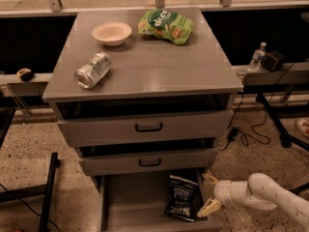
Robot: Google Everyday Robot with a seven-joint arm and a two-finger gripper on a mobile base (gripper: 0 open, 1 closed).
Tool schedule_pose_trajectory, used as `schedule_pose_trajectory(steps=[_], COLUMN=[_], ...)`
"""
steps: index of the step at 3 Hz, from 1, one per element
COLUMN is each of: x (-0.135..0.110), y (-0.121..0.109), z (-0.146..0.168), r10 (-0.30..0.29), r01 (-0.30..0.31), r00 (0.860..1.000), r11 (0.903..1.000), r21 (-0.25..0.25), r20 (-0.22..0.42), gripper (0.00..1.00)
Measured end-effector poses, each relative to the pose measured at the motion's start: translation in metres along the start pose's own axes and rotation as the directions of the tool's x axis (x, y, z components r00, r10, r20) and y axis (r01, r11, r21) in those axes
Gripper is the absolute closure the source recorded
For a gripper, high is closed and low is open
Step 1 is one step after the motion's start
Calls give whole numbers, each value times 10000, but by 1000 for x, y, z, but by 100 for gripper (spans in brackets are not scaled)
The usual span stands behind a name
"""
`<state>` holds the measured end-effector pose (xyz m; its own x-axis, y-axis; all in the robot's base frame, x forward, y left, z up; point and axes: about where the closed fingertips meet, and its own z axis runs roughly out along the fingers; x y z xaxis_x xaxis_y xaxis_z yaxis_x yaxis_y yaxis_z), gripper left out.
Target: Pick blue chip bag from bottom drawer and place on counter
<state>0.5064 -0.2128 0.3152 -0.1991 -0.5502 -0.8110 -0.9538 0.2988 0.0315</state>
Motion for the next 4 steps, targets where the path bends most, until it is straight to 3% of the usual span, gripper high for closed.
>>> schedule_pose_trajectory(steps=[1,2,4], x=[3,3,25], y=[0,-11,-41], z=[2,18,80], r10=[2,-128,-114], r01=[-2,107,112], r00=[10000,9987,9999], r11=[10000,9991,9951], r21=[4,411,987], r20=[24,493,16], gripper=[0,0,0])
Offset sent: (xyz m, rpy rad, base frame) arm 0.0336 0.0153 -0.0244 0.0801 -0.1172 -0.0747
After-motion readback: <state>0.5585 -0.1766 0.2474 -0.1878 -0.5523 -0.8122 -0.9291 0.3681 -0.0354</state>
